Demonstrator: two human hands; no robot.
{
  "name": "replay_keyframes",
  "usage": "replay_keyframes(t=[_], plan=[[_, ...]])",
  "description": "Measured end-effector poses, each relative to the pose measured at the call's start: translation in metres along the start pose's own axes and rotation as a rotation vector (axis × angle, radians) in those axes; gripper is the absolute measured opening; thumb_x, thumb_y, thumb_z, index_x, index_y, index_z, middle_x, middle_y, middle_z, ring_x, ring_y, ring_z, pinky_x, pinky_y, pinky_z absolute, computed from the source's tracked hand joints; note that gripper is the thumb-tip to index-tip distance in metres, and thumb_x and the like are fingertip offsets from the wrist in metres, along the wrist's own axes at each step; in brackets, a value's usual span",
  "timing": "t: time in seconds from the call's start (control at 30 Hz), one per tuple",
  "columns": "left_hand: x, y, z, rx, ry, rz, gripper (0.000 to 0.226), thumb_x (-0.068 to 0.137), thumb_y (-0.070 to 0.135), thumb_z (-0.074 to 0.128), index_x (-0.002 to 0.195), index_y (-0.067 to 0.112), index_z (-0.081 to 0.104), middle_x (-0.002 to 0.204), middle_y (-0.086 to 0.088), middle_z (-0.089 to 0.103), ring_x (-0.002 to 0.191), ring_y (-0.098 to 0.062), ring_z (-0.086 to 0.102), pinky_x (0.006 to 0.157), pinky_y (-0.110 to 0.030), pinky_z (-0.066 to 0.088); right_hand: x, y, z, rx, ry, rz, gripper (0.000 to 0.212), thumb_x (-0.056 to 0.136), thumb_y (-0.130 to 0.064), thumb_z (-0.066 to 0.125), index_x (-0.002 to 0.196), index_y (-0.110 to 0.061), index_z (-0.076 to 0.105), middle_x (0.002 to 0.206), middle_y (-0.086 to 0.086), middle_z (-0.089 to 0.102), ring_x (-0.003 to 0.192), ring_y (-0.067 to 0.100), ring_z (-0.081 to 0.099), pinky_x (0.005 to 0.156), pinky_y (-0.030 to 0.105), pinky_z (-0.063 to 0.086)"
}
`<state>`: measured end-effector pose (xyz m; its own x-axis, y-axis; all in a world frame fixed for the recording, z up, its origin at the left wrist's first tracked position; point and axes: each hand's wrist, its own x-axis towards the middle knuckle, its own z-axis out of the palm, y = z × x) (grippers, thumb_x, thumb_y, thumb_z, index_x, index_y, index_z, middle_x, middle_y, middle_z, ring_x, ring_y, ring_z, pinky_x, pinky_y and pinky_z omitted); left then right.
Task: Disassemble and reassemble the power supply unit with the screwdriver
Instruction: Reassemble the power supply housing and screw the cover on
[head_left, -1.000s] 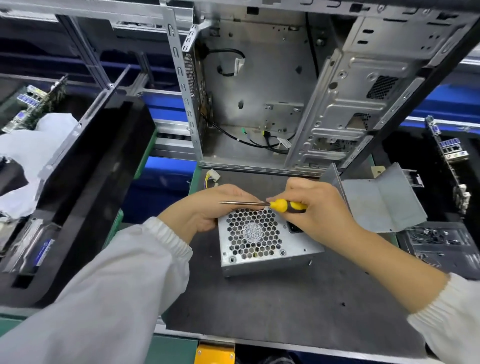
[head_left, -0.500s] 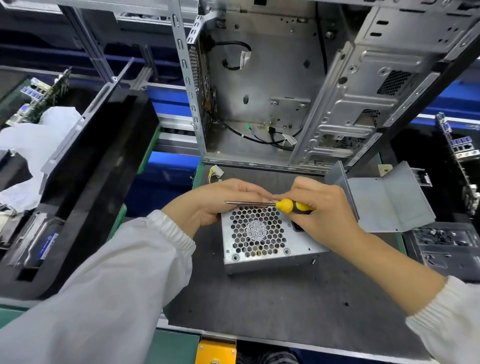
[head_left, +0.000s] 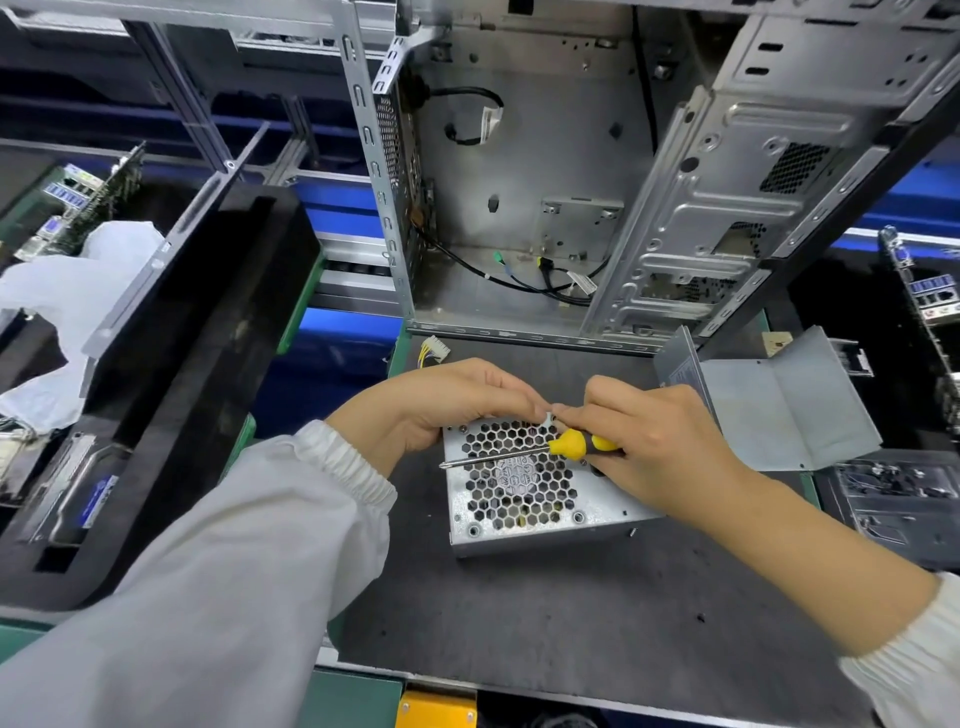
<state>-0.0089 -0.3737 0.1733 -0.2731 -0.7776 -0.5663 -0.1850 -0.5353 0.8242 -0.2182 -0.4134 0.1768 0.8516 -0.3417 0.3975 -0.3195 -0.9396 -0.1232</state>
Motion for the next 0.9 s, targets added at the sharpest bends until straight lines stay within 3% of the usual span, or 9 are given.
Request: replay_keyframes(t=[0.2, 0.33, 0.43, 0.53, 0.63, 0.7, 0.77, 0.83, 0.9], plan=[[0.001, 0.001, 0.001, 0.07, 0.042, 0.022, 0.021, 0.091, 0.011, 0.063, 0.108, 0.005, 0.073, 0.112, -0.012, 0.072, 0.1, -0.017, 0.065, 0.087, -0.016, 0.051, 0.002, -0.004, -0.004, -0.094, -0.03, -0.062, 0.038, 0.052, -0.023, 0.092, 0.082, -0.007, 0.075, 0.062, 0.005, 0.053, 0.04, 0.014, 0.031, 0.037, 0.018, 0.021], [-0.001, 0.0, 0.0, -0.042, -0.048, -0.014, 0.037, 0.075, 0.031, 0.075, 0.103, 0.007, 0.074, 0.106, -0.014, 0.073, 0.091, -0.02, 0.069, 0.086, -0.03, 0.055, -0.001, -0.005, -0.009, -0.081, -0.145, -0.027, 0.036, 0.054, -0.026, 0.089, 0.084, -0.011, 0.074, 0.065, 0.002, 0.051, 0.04, 0.016, 0.037, 0.037, 0.02, 0.021], [0.0, -0.002, 0.003, -0.052, -0.053, 0.01, 0.032, 0.07, 0.035, 0.076, 0.093, 0.013, 0.077, 0.092, -0.005, 0.075, 0.083, -0.013, 0.07, 0.082, -0.028, 0.056, -0.005, -0.003, -0.013, 0.152, -0.179, 0.098, 0.026, 0.07, -0.02, 0.08, 0.095, -0.017, 0.075, 0.066, -0.001, 0.048, 0.046, 0.017, 0.037, 0.039, 0.027, 0.034], [0.0, -0.002, 0.006, -0.007, 0.016, 0.028, 0.027, 0.072, 0.034, 0.076, 0.09, 0.015, 0.077, 0.086, 0.001, 0.074, 0.085, -0.01, 0.065, 0.095, -0.032, 0.046, -0.002, 0.001, -0.017, 0.465, -0.225, 0.348, 0.033, 0.082, -0.013, 0.07, 0.103, -0.038, 0.072, 0.066, -0.004, 0.043, 0.057, 0.01, 0.042, 0.053, 0.032, 0.038], [-0.002, 0.0, 0.007, -0.011, 0.028, 0.032, 0.026, 0.068, 0.033, 0.077, 0.089, 0.018, 0.078, 0.088, 0.002, 0.074, 0.087, -0.01, 0.065, 0.099, -0.034, 0.044, 0.006, 0.005, -0.024, 0.699, -0.297, 0.454, 0.041, 0.086, -0.016, 0.067, 0.066, -0.052, 0.063, 0.064, -0.003, 0.043, 0.056, 0.005, 0.041, 0.056, 0.025, 0.032], [-0.003, 0.001, 0.007, 0.023, 0.045, 0.038, 0.03, 0.065, 0.036, 0.078, 0.089, 0.019, 0.079, 0.089, 0.005, 0.075, 0.089, -0.007, 0.064, 0.1, -0.034, 0.042, 0.012, 0.007, -0.032, 0.677, -0.357, 0.47, 0.034, 0.086, -0.022, 0.069, 0.059, -0.041, 0.059, 0.061, -0.007, 0.044, 0.054, 0.004, 0.039, 0.055, 0.02, 0.03], [-0.002, 0.0, 0.006, 0.038, 0.054, 0.031, 0.029, 0.065, 0.036, 0.078, 0.088, 0.02, 0.079, 0.088, 0.006, 0.074, 0.09, -0.009, 0.063, 0.1, -0.035, 0.042, 0.017, 0.012, -0.046, 0.554, -0.416, 0.469, 0.008, 0.084, -0.037, 0.066, 0.079, -0.033, 0.063, 0.062, -0.009, 0.05, 0.056, 0.005, 0.043, 0.056, 0.022, 0.035], [-0.003, 0.0, 0.006, 0.011, 0.039, 0.023, 0.025, 0.065, 0.034, 0.079, 0.086, 0.021, 0.08, 0.089, 0.004, 0.075, 0.092, -0.012, 0.064, 0.098, -0.032, 0.047, 0.022, 0.019, -0.068, 0.372, -0.478, 0.433, 0.024, 0.081, -0.051, 0.06, 0.097, -0.034, 0.055, 0.069, -0.01, 0.055, 0.061, 0.007, 0.049, 0.06, 0.028, 0.041], [-0.002, 0.0, 0.007, 0.015, 0.046, 0.017, 0.025, 0.063, 0.035, 0.079, 0.085, 0.022, 0.08, 0.092, 0.006, 0.075, 0.1, -0.013, 0.063, 0.106, -0.034, 0.043, 0.026, 0.024, -0.093, 0.237, -0.524, 0.35, 0.023, 0.079, -0.055, 0.054, 0.094, -0.039, 0.051, 0.068, -0.01, 0.056, 0.061, 0.008, 0.052, 0.057, 0.031, 0.045]])
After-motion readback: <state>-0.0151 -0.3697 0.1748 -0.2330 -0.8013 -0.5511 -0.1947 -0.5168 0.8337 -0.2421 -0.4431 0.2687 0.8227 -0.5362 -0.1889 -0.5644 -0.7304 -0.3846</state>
